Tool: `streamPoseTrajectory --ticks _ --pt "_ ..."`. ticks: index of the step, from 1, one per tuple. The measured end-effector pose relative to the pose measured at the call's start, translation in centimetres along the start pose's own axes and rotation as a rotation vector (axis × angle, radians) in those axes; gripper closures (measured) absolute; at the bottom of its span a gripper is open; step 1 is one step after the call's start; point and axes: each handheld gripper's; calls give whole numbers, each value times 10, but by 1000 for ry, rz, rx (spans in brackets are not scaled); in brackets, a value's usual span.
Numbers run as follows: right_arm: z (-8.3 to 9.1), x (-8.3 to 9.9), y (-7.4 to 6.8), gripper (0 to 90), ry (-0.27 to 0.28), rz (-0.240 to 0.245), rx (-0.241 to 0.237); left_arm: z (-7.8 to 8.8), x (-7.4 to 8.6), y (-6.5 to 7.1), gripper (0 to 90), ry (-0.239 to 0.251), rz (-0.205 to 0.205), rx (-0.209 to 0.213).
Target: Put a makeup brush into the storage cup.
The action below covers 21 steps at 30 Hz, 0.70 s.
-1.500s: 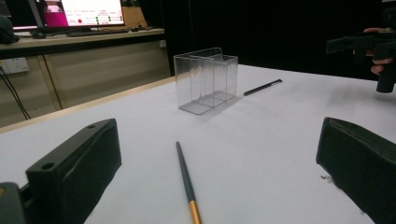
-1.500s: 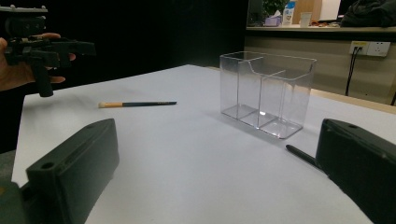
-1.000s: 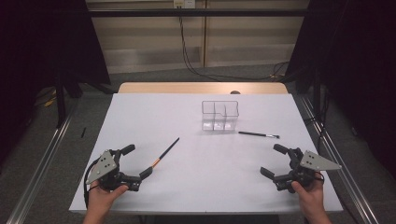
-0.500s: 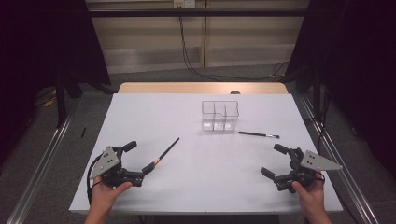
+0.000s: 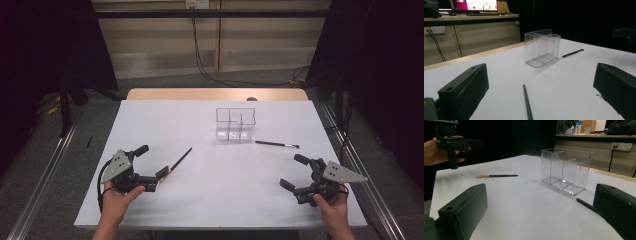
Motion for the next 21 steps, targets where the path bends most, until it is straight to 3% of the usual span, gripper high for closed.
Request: streamPoseTrajectory --ticks 21 --pt "2 0 2 0 8 -6 3 -30 -12 -2 0 19 8 7"
Point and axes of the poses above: each handheld gripper's, and its own axes: z roughly backward along the jaws, x roughly out of its underside, y roughly to its right, and after that the axes turned 11 degrees about -y, right-handed
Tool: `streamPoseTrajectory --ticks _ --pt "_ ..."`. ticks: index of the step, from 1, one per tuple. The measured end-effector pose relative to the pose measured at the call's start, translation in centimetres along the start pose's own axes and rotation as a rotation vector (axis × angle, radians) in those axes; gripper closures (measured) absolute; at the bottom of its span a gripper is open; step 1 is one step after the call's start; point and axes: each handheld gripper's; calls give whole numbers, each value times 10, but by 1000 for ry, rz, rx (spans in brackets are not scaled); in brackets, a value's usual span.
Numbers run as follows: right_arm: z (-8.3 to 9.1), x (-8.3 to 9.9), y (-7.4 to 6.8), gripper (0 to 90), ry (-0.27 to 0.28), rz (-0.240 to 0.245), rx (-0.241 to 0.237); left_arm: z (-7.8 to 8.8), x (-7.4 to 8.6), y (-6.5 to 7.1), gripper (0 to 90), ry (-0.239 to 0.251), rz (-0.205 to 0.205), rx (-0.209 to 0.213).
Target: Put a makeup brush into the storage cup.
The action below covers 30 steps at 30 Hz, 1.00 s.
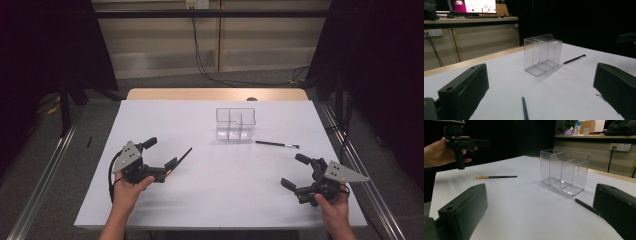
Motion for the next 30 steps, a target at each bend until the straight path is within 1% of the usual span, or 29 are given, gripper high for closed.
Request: streamPoseTrajectory --ticks 9,12,15,17,19,21,23,24,25,26,27,28,29,30 --pt "1 0 0 0 -1 3 2 -12 -6 0 0 -16 0 14" --pt "1 0 1 0 1 0 3 -16 -8 -1 0 -5 3 19" --pt "1 0 1 0 1 -1 2 -19 -8 -1 0 -4 5 26" --pt "2 0 1 0 1 -1 3 -21 -8 0 0 -13 -2 21" --pt "2 0 1 0 1 -2 3 -24 -9 1 0 -6 7 33" --pt "2 0 1 0 1 -1 1 -26 -10 1 0 -25 3 33" --pt "2 0 1 0 0 0 1 -28 -10 0 0 -55 1 35" --pt "2 0 1 0 1 0 -1 -30 -11 0 0 -66 15 38" --pt "1 0 1 0 0 2 1 -31 -11 -1 0 -88 18 34" --pt "2 0 1 0 0 2 0 -32 -11 -2 0 -100 27 33" --pt "2 0 1 0 0 1 0 -34 -11 -2 0 -112 39 40" --pt "2 0 1 0 0 1 0 -36 -11 -3 0 -142 60 39" --pt "2 0 1 0 0 1 0 -36 -11 -3 0 -142 60 39" --pt "2 0 1 0 0 0 -1 -37 -11 -3 0 -162 67 42"
Point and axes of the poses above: each handheld gripper's, and its own axes: z roughly backward along the jaws, x roughly out of its underside, y roughly to its right, and after that the axes turned 11 degrees about -y, right-handed
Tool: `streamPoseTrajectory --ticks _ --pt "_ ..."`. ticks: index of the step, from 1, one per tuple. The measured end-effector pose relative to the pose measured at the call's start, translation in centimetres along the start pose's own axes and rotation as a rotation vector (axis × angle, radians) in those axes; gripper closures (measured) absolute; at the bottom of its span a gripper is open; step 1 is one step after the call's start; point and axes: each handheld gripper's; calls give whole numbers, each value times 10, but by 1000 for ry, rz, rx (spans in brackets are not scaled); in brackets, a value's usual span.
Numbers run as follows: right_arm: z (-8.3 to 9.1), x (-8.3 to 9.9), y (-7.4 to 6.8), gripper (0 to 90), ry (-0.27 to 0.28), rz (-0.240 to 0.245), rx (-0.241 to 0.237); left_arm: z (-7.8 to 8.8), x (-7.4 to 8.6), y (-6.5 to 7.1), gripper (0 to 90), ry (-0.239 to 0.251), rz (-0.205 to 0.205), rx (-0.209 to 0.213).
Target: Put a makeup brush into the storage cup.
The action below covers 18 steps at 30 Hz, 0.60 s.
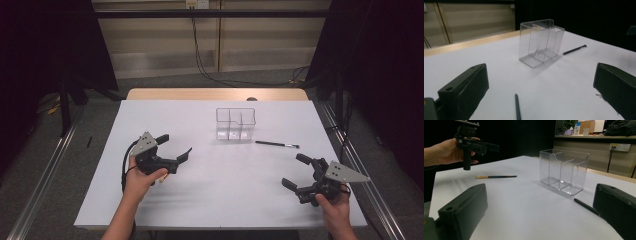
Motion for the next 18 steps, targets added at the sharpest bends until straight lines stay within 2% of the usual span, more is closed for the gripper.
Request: streamPoseTrajectory --ticks 2,3,4,7,9,13,14,15,18 --pt "0 0 0 0 1 -1 0 -2 -1 -1 0 -49 7 -4" --pt "0 0 0 0 2 -3 -1 -4 -2 -2 0 -104 17 -9" --pt "0 0 0 0 2 -3 -1 -4 -2 -2 0 -104 17 -9" --pt "0 0 0 0 1 -2 0 -6 -3 -5 0 -183 28 -7" --pt "0 0 0 0 -1 0 1 -8 -3 -7 0 -245 51 -1" --pt "0 0 0 0 0 0 0 -11 -4 -10 0 -340 54 -15" --pt "0 0 0 0 0 -3 0 -12 -4 -12 0 -388 73 -17" --pt "0 0 0 0 0 -3 1 -12 -4 -12 0 -388 73 -17" --pt "0 0 1 0 -1 -2 0 -13 -5 -14 0 -455 96 -23"
Point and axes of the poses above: each handheld gripper's, and its own axes: z roughly backward along the jaws, x roughly out of its underside, y roughly to its right, and after that the axes turned 11 degrees about -y, right-handed
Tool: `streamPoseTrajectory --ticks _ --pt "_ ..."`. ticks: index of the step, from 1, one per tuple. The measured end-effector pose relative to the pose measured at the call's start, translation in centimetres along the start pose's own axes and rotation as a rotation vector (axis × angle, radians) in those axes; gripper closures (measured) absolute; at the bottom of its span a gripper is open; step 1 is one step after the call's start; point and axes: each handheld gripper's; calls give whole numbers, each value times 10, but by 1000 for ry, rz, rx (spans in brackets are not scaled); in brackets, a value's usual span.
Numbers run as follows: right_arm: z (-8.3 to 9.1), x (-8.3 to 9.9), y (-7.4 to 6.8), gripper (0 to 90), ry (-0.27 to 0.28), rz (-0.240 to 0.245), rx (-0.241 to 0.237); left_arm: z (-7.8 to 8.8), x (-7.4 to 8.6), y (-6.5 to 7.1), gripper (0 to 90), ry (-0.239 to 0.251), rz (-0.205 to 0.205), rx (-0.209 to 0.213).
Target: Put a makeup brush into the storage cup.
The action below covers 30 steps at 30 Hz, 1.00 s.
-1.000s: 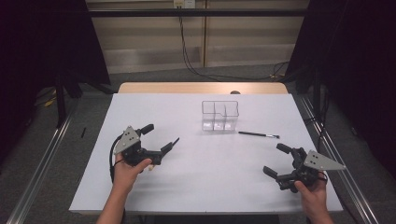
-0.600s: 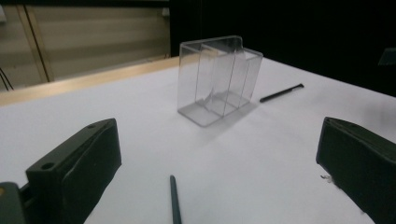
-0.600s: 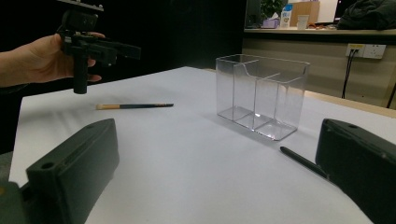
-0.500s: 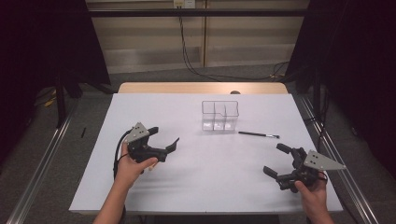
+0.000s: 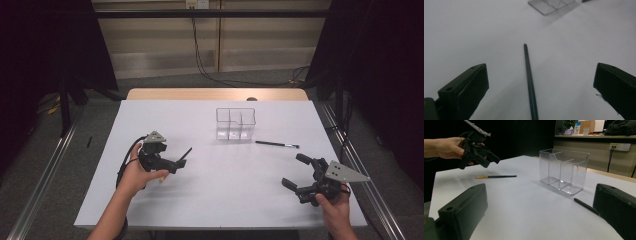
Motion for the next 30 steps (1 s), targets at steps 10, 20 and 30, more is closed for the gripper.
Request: streamPoseTrajectory --ticks 10,20,30 --pt "0 0 0 0 -7 7 1 -4 -4 -4 12 -170 44 -5" --pt "0 0 1 0 -7 5 3 -2 -13 0 200 -289 35 -33" --pt "0 0 1 0 -10 6 4 -8 -16 5 390 -389 11 -75"
Point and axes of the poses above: each handheld gripper's, and its own axes: z roughly backward along the jaws, x roughly out of its underside, y roughly to its right, and after that the axes turned 11 degrees about -y, right-handed
